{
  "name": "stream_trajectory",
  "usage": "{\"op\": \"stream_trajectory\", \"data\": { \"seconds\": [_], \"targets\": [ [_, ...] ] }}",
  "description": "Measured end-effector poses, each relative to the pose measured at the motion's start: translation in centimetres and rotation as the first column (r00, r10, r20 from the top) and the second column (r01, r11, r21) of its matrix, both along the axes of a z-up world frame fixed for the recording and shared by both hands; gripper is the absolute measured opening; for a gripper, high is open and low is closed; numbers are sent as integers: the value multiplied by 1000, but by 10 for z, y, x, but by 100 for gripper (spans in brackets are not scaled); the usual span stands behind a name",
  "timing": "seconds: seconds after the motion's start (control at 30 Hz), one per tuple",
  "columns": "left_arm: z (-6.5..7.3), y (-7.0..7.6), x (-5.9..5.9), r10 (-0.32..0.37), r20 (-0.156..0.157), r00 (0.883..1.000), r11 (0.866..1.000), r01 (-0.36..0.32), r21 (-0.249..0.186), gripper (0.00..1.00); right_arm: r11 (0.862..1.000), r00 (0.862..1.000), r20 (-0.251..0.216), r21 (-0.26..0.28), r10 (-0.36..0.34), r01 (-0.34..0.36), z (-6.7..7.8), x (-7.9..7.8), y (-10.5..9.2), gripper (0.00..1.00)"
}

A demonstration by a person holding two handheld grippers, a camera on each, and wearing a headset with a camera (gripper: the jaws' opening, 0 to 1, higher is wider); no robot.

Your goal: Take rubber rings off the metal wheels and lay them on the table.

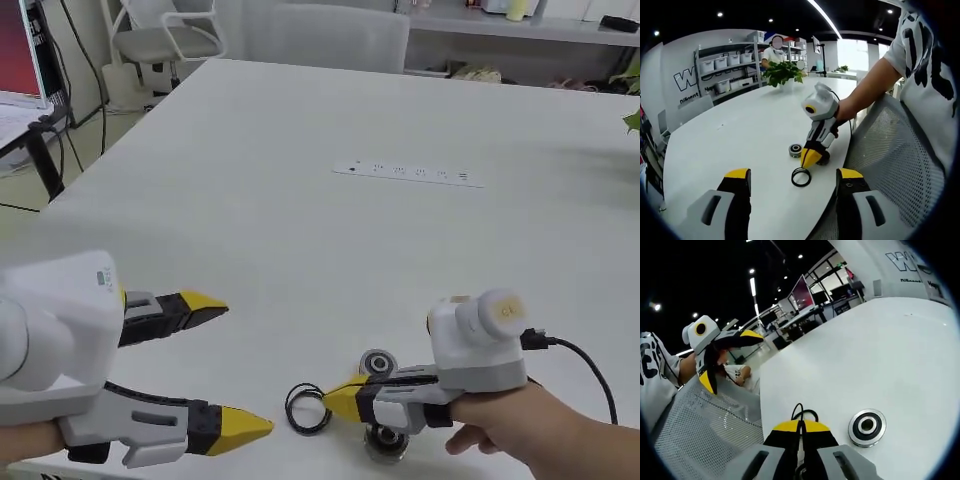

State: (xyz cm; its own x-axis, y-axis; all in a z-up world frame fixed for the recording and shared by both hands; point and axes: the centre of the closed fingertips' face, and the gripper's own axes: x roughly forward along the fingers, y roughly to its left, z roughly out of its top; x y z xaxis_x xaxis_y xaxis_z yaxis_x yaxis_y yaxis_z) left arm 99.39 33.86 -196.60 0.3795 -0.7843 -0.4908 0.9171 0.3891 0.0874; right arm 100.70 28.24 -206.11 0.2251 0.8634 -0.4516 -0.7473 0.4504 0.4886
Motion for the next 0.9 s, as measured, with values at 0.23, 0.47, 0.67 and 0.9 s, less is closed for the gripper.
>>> {"op": "stream_trajectory", "data": {
  "seconds": [0.23,0.47,0.67,0.9],
  "targets": [
    [-1,0,0,-1,-3,1000,1000,1,5,67,1000,1000,-4,-15,-20,20,-3,3,-3,0],
    [-3,0,0,-1,-9,1000,1000,1,9,66,999,1000,2,-35,-17,17,-6,2,-5,0],
    [-4,0,-1,-5,-13,1000,1000,5,17,66,998,1000,21,-58,-9,10,-8,2,-7,1],
    [-5,0,-2,-5,-13,1000,1000,5,22,66,997,999,45,-80,14,-10,-9,0,-6,4]
  ]
}}
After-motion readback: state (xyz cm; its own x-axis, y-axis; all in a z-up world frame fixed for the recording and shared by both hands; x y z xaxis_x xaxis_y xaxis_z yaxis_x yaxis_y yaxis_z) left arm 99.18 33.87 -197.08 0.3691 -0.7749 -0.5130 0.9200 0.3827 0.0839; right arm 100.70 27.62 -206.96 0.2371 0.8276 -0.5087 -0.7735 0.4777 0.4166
